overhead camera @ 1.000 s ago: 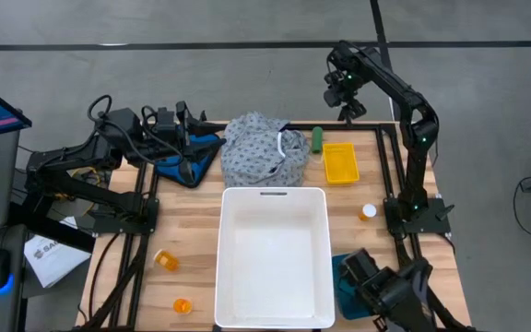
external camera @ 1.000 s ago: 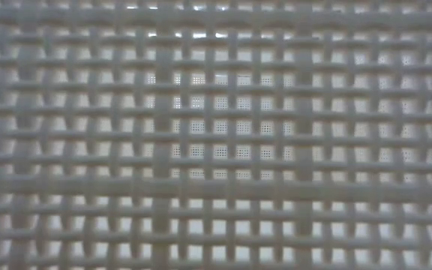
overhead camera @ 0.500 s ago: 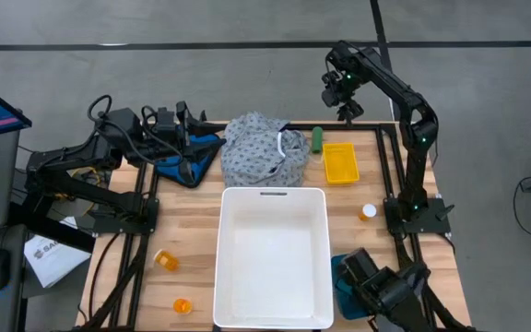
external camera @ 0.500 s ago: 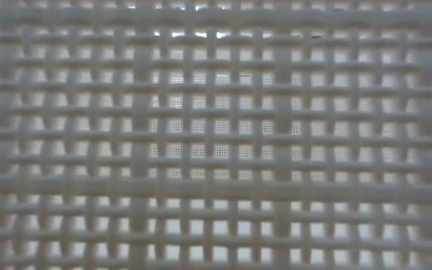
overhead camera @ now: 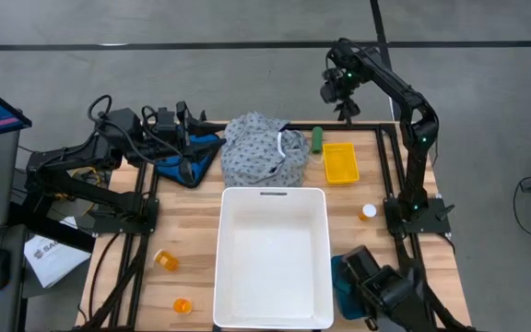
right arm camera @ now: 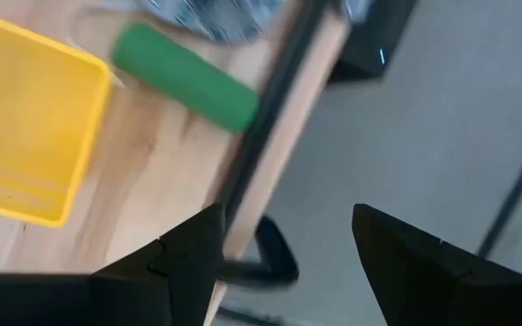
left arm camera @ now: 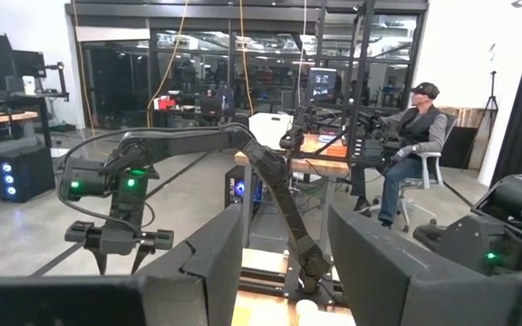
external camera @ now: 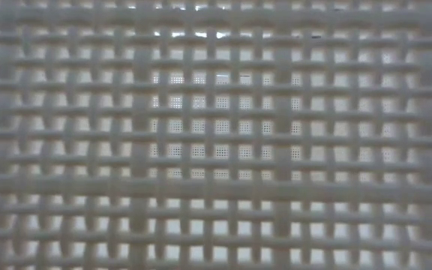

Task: Pick & place medical supplies in basket/bin
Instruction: Put the green bandage into the blue bin

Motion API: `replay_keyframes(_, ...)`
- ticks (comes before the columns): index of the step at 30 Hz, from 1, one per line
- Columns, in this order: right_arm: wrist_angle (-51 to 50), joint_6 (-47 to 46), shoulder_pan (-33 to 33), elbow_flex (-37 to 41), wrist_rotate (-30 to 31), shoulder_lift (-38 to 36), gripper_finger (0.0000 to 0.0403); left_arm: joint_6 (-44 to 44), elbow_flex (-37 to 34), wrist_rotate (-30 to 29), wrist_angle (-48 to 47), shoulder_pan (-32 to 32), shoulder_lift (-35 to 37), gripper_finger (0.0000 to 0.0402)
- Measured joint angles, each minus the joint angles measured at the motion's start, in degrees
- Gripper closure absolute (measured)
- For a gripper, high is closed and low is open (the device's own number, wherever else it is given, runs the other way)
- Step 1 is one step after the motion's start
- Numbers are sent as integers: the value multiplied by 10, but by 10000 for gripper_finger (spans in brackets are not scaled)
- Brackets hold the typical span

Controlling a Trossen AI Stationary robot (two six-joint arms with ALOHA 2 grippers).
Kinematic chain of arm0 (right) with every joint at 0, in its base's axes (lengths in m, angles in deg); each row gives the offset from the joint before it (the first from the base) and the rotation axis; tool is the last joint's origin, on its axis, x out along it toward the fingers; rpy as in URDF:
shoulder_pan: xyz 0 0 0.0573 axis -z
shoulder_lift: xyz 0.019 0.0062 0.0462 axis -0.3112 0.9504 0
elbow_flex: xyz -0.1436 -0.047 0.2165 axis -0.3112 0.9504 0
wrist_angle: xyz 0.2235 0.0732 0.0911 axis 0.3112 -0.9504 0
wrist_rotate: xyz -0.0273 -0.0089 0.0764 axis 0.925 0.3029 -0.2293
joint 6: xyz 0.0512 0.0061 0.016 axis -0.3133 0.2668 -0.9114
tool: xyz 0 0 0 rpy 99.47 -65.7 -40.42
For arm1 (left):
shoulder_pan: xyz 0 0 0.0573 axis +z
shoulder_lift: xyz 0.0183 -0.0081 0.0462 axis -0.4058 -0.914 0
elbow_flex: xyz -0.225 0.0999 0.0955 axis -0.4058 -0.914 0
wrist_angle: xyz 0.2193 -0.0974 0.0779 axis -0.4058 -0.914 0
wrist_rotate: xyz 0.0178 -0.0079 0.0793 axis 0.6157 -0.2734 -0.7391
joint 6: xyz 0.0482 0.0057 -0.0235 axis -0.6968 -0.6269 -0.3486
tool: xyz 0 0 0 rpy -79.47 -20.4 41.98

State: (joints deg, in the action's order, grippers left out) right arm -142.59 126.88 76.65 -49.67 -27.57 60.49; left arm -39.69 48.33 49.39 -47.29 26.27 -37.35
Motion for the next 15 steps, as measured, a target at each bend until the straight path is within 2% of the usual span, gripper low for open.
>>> replay_keyframes(3, -13, 37, 0, 0, -37, 0, 162, 0, 0, 0, 0, 0, 0, 247)
replay_keyframes(7, 1, 32, -1, 0, -42, 0, 162, 0, 0, 0, 0, 0, 0, 247)
replay_keyframes(9, 21, -6, 0, 0, -42, 0, 162, 0, 0, 0, 0, 0, 0, 247)
replay_keyframes(15, 41, -207, 2, 0, -42, 0, 162, 0, 0, 0, 0, 0, 0, 247)
